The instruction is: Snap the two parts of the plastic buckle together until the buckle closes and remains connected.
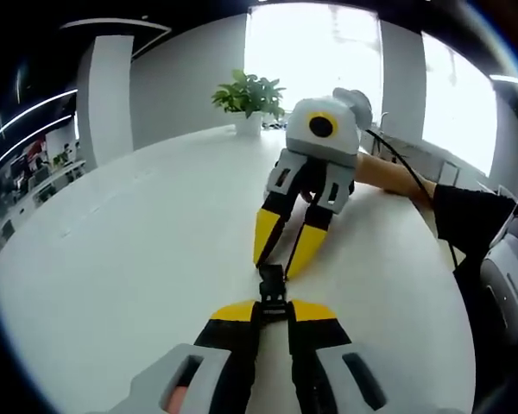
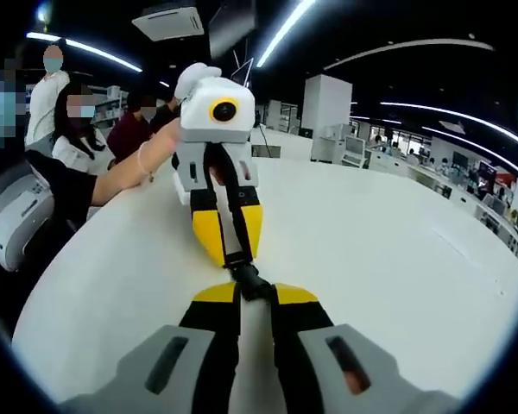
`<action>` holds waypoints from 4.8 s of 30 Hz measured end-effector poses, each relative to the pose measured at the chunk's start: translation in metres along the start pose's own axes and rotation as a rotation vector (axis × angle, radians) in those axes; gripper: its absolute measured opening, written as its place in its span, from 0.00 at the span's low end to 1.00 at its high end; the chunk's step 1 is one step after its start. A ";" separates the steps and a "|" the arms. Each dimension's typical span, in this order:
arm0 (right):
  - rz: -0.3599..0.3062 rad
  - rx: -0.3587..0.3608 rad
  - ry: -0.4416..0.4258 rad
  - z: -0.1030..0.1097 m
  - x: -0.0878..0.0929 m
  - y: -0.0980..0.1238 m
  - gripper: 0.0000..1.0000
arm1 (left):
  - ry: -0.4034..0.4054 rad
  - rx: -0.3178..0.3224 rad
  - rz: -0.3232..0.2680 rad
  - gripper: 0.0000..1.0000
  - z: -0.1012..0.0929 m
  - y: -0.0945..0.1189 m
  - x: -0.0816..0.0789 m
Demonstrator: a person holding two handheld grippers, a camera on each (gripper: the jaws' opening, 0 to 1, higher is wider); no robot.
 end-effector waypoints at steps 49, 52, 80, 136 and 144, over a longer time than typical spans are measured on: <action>0.061 0.091 -0.023 0.010 -0.007 -0.007 0.09 | -0.027 -0.022 0.007 0.11 -0.011 -0.007 0.004; 0.073 0.065 -0.017 0.010 -0.009 -0.005 0.10 | -0.044 -0.010 0.007 0.11 -0.013 -0.009 0.004; 0.142 0.003 0.040 0.020 -0.018 0.001 0.13 | -0.070 0.014 0.031 0.17 -0.006 0.004 -0.001; 0.026 -0.090 -0.008 0.016 -0.013 -0.005 0.12 | -0.086 0.020 0.033 0.18 -0.011 0.002 0.002; 0.028 -0.088 -0.003 0.017 -0.013 -0.004 0.12 | -0.086 0.033 0.044 0.18 -0.012 0.004 0.004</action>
Point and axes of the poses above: the point that each gripper's makers call its tool centre point, and the gripper's own axes: y roughly backward along the fingers, z roughly to its left, x roughly out of its underside, the point moved 10 cm from there along y, roughly backward along the fingers, and after that the axes turned 15 degrees about y, right-handed, at the moved point
